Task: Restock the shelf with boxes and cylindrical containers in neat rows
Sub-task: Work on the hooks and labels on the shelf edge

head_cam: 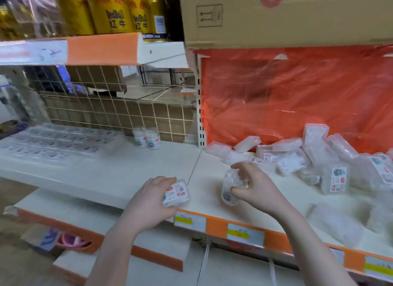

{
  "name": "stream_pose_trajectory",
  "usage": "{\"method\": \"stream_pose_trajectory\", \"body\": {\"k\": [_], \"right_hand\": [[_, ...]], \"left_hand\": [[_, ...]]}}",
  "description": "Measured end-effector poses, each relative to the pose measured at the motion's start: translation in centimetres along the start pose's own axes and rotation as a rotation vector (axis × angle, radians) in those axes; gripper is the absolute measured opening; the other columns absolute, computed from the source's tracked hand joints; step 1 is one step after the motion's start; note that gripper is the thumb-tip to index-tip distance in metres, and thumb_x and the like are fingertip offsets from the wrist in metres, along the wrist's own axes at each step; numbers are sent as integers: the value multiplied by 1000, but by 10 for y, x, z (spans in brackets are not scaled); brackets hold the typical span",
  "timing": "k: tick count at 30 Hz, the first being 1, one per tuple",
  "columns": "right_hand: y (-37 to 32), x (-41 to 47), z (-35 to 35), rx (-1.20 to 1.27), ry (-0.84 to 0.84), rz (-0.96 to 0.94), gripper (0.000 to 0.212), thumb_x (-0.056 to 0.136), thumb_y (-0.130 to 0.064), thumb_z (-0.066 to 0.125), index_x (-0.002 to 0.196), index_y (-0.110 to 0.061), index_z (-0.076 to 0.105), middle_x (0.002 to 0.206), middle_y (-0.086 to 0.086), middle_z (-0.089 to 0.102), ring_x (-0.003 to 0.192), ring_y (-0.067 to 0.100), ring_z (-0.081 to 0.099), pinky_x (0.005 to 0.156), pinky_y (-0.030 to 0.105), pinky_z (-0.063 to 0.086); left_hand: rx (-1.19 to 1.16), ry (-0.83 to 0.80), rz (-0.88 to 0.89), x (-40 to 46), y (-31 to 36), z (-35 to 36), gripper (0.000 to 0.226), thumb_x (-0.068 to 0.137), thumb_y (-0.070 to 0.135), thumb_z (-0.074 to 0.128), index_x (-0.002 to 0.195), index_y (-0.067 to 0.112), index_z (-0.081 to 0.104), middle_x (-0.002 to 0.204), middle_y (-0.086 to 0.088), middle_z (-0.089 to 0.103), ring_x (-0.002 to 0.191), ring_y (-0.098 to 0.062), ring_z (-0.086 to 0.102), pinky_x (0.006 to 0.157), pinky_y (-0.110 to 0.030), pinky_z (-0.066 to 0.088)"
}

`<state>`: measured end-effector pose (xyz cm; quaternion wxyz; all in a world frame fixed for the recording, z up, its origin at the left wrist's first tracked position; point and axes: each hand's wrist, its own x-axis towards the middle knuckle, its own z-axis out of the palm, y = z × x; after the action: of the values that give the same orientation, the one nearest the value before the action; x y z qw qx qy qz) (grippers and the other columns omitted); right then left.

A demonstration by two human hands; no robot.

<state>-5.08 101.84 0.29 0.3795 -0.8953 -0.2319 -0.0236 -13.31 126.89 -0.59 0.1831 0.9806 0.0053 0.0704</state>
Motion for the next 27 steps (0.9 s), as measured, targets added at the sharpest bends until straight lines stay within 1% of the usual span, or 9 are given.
{"method": "stream_pose_trajectory", "body": {"k": [3, 6, 9, 12, 13, 16, 19, 25, 27], "right_hand": [[-38, 11, 42, -8, -7, 16, 53, 69, -26, 67, 120, -25, 53, 107, -6, 50, 97, 8, 51, 78, 21, 37], [-74, 26, 82, -22, -6, 20, 63, 58, -39, 58, 119, -25, 53, 106, -8, 51, 98, 9, 52, 80, 22, 39], [-102, 41, 109, -26, 0, 37, 60, 62, -34, 65, 120, -22, 54, 105, -6, 51, 94, 9, 51, 80, 23, 39], [-123, 55, 123, -34, 5, 46, 64, 58, -36, 62, 120, -22, 54, 105, -3, 53, 93, 11, 52, 80, 25, 39], [-129, 62, 126, -40, 6, 50, 61, 61, -33, 64, 121, -22, 54, 106, -2, 55, 94, 11, 52, 80, 25, 39], [-138, 82, 134, -67, 6, 56, 54, 70, -17, 68, 123, -20, 54, 109, 0, 55, 99, 13, 53, 81, 25, 39], [-140, 105, 137, -86, -5, 59, 54, 71, -16, 67, 122, -21, 53, 108, -2, 53, 98, 13, 52, 80, 26, 40], [-128, 165, 134, -189, -95, 80, 54, 70, -16, 66, 123, -18, 54, 113, 2, 59, 96, 16, 55, 77, 27, 43], [-123, 185, 132, -213, -128, 76, 55, 72, -15, 66, 125, -15, 53, 114, 4, 59, 94, 16, 53, 75, 24, 41]], "left_hand": [[14, -7, 5, -9, -49, -18, 72, 72, 37, 59, 141, 26, 39, 133, 11, 45, 122, -10, 38, 98, -22, 35], [35, -13, 31, -15, -99, -38, 69, 78, 31, 62, 142, 26, 37, 134, 11, 42, 122, -8, 36, 99, -20, 33], [47, -21, 41, -16, -137, -58, 70, 78, 30, 62, 143, 25, 36, 136, 10, 42, 123, -9, 36, 99, -19, 32], [36, -37, 50, -14, -163, -73, 70, 78, 29, 62, 143, 25, 37, 136, 9, 42, 124, -10, 36, 100, -23, 34], [35, -45, 57, -13, -170, -78, 69, 78, 29, 62, 143, 25, 37, 136, 9, 43, 124, -10, 36, 100, -24, 35], [25, -61, 66, -4, -186, -86, 69, 79, 28, 61, 143, 25, 36, 135, 10, 42, 124, -9, 36, 100, -26, 36], [4, -59, 66, 8, -197, -87, 70, 78, 26, 62, 143, 25, 36, 134, 10, 42, 124, -10, 37, 100, -27, 37], [2, -63, 77, 37, -213, -81, 69, 79, 29, 61, 143, 27, 35, 135, 11, 41, 125, -8, 36, 100, -22, 34], [4, -64, 77, 46, -217, -80, 68, 80, 29, 62, 143, 26, 36, 135, 11, 41, 125, -8, 36, 101, -21, 33]]}}
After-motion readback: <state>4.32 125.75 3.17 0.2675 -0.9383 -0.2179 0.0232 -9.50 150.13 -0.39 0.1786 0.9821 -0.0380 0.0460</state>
